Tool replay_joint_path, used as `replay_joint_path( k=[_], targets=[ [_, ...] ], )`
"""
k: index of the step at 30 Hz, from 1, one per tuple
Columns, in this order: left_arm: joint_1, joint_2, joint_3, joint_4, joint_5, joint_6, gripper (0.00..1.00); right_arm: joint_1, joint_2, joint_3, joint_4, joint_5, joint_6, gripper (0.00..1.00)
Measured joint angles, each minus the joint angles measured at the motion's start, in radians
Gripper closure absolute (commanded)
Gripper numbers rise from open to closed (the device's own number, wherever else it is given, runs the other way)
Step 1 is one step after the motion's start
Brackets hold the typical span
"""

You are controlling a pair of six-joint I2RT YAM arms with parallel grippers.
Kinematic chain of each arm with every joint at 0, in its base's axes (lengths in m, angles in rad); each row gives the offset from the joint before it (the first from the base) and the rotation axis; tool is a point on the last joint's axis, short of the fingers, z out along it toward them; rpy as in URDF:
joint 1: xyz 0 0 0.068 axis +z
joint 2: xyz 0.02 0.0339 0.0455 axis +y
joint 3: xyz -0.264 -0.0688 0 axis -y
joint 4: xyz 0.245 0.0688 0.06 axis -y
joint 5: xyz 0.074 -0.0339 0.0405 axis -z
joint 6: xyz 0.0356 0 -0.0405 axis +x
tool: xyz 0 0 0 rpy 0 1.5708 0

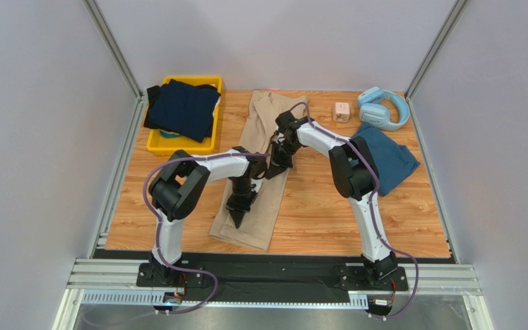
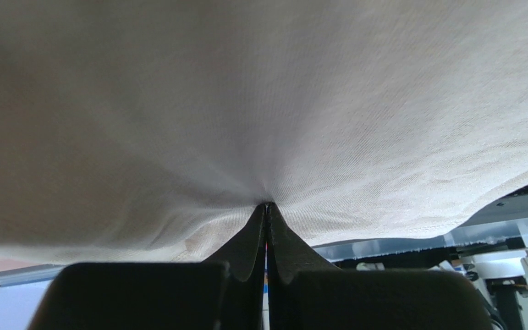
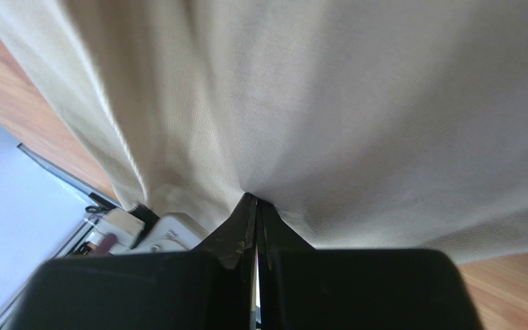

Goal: Fold and stack the t-shirts
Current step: Rotate the tshirt 90 degrees

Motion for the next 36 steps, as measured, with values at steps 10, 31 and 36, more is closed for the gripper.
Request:
replay_joint_path(
  k=[10,31,36],
  targets=[
    [-0.139,0.218,0.345,-0.14,-0.008,-0.098,0.98,-0.099,0.108,0.269,-0.208,0.139,-0.061,0.82],
    [0.149,-0.357,0.063,0.21,-0.071,-0.089,0.59,-0.294,-0.56,-0.523,-0.05,-0.008,-0.095,0.53],
    [0.236,-0.307,-0.135,0.257,0.024,-0.059,0.53,-0.286,-0.56,-0.754,0.01,-0.078,-0.064,0.5]
  ],
)
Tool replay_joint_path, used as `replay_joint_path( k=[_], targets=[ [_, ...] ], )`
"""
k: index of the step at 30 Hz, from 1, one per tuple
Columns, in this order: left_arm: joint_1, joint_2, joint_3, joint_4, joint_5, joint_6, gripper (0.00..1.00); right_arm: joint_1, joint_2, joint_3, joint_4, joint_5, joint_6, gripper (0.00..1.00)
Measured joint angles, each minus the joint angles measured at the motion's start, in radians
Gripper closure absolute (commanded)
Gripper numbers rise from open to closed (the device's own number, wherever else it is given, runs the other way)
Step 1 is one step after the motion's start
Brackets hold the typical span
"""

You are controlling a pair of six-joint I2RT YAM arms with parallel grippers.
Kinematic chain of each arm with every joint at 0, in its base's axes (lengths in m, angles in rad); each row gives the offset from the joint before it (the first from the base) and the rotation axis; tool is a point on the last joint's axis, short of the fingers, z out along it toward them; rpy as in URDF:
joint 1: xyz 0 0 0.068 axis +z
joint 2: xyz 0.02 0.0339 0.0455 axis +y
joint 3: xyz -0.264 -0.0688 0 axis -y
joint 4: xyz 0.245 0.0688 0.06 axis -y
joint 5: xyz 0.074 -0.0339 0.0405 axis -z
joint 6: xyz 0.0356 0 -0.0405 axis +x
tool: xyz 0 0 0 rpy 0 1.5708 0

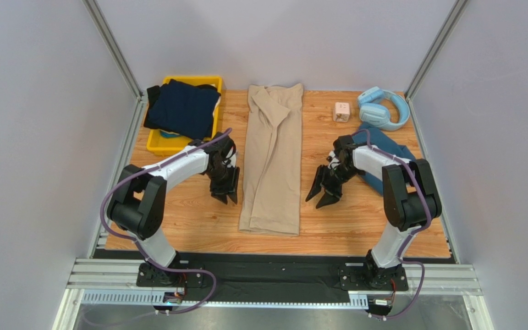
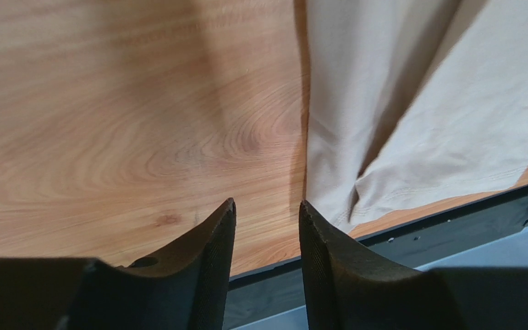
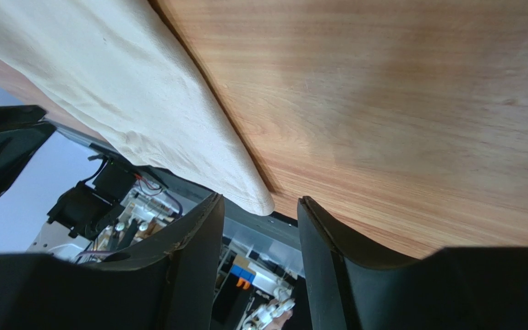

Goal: Fold and stack the t-shirts
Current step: Rotate the tshirt 90 degrees

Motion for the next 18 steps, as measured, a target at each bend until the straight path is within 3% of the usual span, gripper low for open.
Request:
replay_joint_path(
  k=[10,18],
  targets=[
    [0.007,0.003,-0.204,0.172,0.187,-0.037,0.52,0.003,-0.01,-0.172,0.183,-0.167,0.048,0.48],
    [0.01,-0.025,-0.27,0.241,0.277,-0.041,0.53,0.02,0.011,-0.209,0.274,-0.198,0.063,0.48]
  ],
)
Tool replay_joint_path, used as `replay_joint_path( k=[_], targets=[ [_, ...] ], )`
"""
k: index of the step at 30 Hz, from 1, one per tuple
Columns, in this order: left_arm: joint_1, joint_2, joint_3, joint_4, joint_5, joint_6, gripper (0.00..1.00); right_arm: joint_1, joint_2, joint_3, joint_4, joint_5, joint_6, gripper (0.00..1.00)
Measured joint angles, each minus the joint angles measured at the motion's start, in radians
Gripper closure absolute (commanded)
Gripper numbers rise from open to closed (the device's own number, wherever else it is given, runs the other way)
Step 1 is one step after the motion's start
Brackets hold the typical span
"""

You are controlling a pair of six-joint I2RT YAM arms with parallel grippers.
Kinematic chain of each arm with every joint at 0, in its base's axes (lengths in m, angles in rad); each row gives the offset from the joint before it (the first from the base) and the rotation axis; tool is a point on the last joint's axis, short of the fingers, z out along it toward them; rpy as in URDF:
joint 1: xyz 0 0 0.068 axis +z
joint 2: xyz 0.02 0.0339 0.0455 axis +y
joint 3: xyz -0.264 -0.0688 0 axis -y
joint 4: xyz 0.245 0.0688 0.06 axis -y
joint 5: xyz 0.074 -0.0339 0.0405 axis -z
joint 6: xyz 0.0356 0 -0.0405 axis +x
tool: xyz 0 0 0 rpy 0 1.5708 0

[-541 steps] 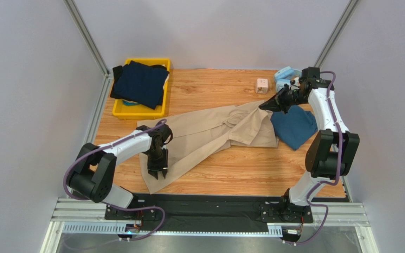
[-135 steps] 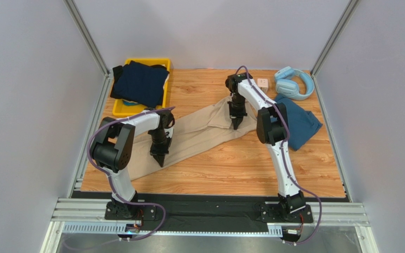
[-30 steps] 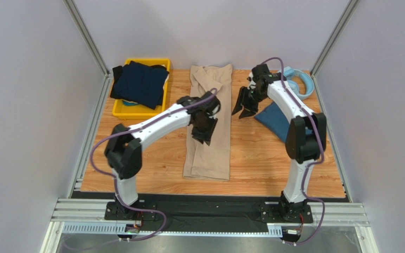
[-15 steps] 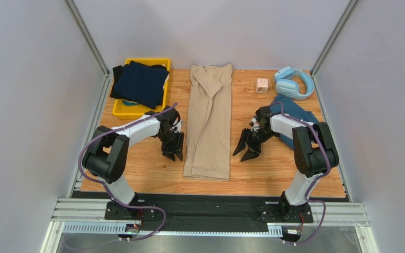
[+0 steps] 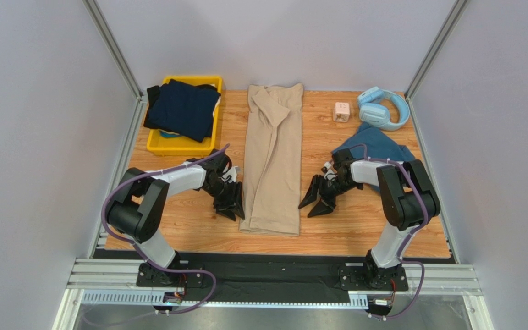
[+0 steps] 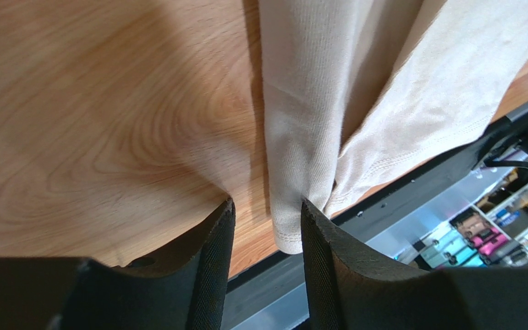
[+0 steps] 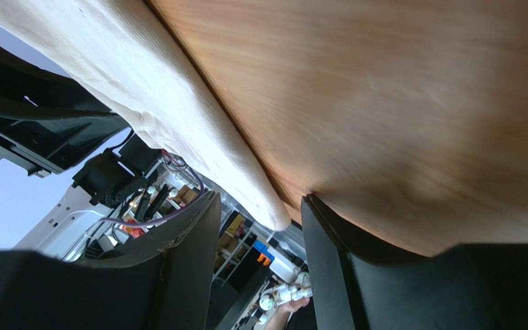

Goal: Fold and stack the t-shirts
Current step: Grab the bottom of the folded rectangular tshirt with both arms

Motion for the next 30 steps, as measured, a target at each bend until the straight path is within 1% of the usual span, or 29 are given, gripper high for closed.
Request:
replay_joint_path(
  k=[6,12,17,21,30],
  targets=[
    [0.003,0.011,-0.016,0.036,0.055,-0.015,0.53,0.06,0.014,0.0,0.046,-0.015,0.009,0.48],
    [0.003,0.019,-0.016,0.04,0.071,-0.015,0.54,0.129,0.032,0.001,0.11,-0.039,0.029,0.49],
    [0.014,-0.019,-0.021,0.021,0.029,-0.008,0.54,0.137,0.031,-0.021,0.156,-0.058,0.038,0.49],
    [0.043,-0.064,-0.025,0.019,0.029,0.0,0.54,0.138,0.025,-0.043,0.189,-0.072,0.038,0.49],
    [0.048,-0.058,-0.068,0.051,0.11,0.005,0.54,0.152,-0.014,-0.101,0.199,-0.074,0.026,0.49]
  ],
)
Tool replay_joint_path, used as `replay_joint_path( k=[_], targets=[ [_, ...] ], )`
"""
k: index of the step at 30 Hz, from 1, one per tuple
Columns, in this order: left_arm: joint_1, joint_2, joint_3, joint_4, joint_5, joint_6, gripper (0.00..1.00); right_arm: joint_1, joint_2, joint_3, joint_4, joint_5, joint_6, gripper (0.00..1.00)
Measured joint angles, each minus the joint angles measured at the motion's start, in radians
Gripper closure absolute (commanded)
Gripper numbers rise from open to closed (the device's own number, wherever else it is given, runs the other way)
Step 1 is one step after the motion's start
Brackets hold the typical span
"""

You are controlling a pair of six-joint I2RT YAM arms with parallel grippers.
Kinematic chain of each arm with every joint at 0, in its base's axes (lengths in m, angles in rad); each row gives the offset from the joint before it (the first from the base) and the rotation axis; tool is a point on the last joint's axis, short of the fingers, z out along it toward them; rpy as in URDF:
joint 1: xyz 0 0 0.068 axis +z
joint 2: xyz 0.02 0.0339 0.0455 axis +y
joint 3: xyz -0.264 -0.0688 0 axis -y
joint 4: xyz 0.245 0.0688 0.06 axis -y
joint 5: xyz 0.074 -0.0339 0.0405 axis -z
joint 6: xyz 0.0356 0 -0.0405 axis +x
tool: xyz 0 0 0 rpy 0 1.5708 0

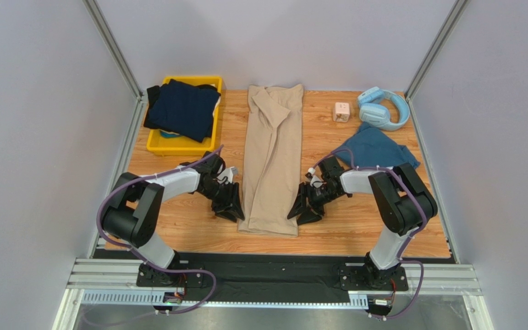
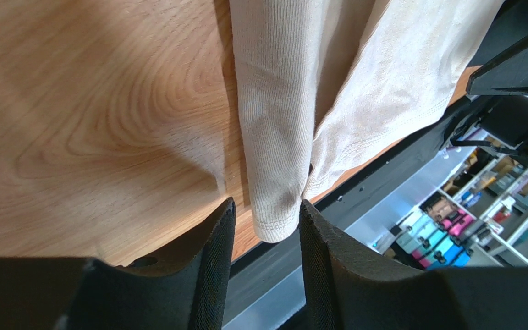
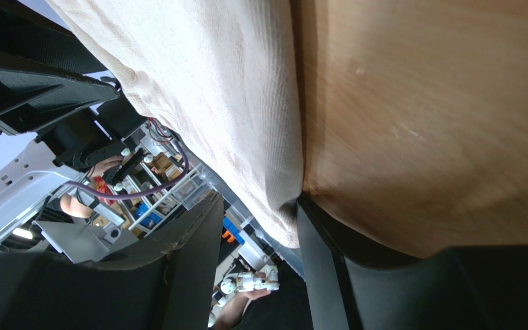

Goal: Fold and stack the t-shirts
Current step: Grab the bottom of the folded rectangular tshirt with both arms

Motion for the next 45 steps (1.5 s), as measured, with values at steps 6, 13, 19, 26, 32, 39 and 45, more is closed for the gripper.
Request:
replay_joint_path(
  k=[6,13,19,26,32,39,45],
  targets=[
    [0.0,0.038,-0.002,0.009,0.031,0.0,0.54,0.005,-0.003,-0.01,0.005,0.0,0.001,0.49],
    [-0.005,0.061,-0.003,0.012,0.04,-0.002,0.55,0.028,0.029,0.008,0.018,-0.01,0.003,0.49],
    [-0.029,0.078,-0.004,0.012,0.045,0.0,1.0,0.079,0.079,0.051,0.053,-0.009,-0.008,0.92],
    [-0.033,0.084,-0.001,-0.005,0.027,0.005,1.0,0.111,0.067,0.069,0.043,0.05,-0.03,1.0],
    [-0.033,0.043,0.061,-0.11,-0.014,0.032,1.0,0.132,-0.008,0.081,-0.187,0.157,-0.035,1.0],
    [-0.039,0.021,0.224,-0.187,-0.038,0.059,1.0,0.134,-0.106,0.214,-0.433,0.223,-0.045,1.0],
    [-0.038,0.027,0.346,-0.243,-0.054,0.069,1.0,0.12,-0.124,0.384,-0.559,0.248,-0.068,1.0]
  ],
)
